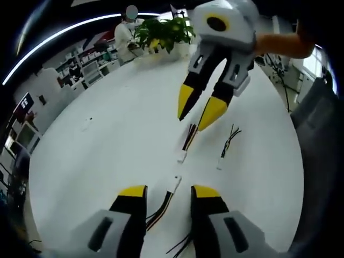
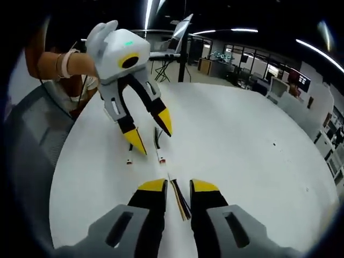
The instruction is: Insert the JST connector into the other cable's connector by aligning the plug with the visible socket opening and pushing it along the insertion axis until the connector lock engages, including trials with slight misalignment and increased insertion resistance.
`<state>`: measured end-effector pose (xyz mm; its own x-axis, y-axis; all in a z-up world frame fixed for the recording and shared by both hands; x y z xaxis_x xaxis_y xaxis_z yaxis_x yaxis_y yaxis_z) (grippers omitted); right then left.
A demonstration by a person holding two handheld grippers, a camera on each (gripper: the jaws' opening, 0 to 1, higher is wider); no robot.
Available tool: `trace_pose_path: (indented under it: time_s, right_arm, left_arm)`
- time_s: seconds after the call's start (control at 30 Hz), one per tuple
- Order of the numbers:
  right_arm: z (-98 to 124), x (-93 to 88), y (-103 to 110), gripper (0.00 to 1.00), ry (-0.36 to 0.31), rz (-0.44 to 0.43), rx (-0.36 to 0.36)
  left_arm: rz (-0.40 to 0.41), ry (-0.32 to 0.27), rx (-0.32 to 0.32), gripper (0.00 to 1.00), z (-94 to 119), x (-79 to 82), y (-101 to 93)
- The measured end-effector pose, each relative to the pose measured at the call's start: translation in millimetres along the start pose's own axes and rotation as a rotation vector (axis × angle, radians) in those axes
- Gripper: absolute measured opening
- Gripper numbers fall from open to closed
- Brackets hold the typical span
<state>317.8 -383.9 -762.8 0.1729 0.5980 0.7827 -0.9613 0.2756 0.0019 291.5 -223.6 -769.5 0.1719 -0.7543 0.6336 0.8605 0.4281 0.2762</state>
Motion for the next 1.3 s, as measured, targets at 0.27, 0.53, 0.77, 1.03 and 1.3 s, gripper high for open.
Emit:
trace_pose_path:
  time_s: [0.27, 0.53, 0.77, 1.03, 1.3]
  right_arm:
    - [-12, -6.3, 0, 0.12, 0.019, 0.004, 0.044]
    - [-19, -10.5, -1, 0.12, 0.03, 0.021, 0.059]
    - [-25, -12.5, -3, 0.11, 0.033, 0.025, 0.069]
    - [-32, -14.7, -2, 0.11, 0.036, 0.02, 0.092]
    - [-35, -15.3, -4, 0.1, -0.004, -0.047, 0.13]
  left_arm:
    - [-0.019, 0.007, -0.04, 0.21, -7, -7.2, -0.5]
    - [-0.057, -0.004, -0.065, 0.14, -13, -12.5, -0.9]
    - [-0.05, -0.028, -0.073, 0.12, -14, -11.0, 1.8]
    - [-0.013, -0.049, -0.088, 0.1, -14, -14.3, 5.4]
    - [0.036, -0.074, -0.111, 0.04, -14, -17.8, 5.1]
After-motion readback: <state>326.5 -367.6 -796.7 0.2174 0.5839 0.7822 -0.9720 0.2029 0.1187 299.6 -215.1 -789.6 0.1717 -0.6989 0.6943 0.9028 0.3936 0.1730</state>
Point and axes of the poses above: the point that each gripper's makers call its tool centre point, and the gripper's own axes: z roughly backward along the fingers, y roughly to its left, x roughly out of its top, the point moved 8 cm from there along z, roughly backward along the fingers, and after that the axes turned 7 degrees about -z, right-handed, at the moved point
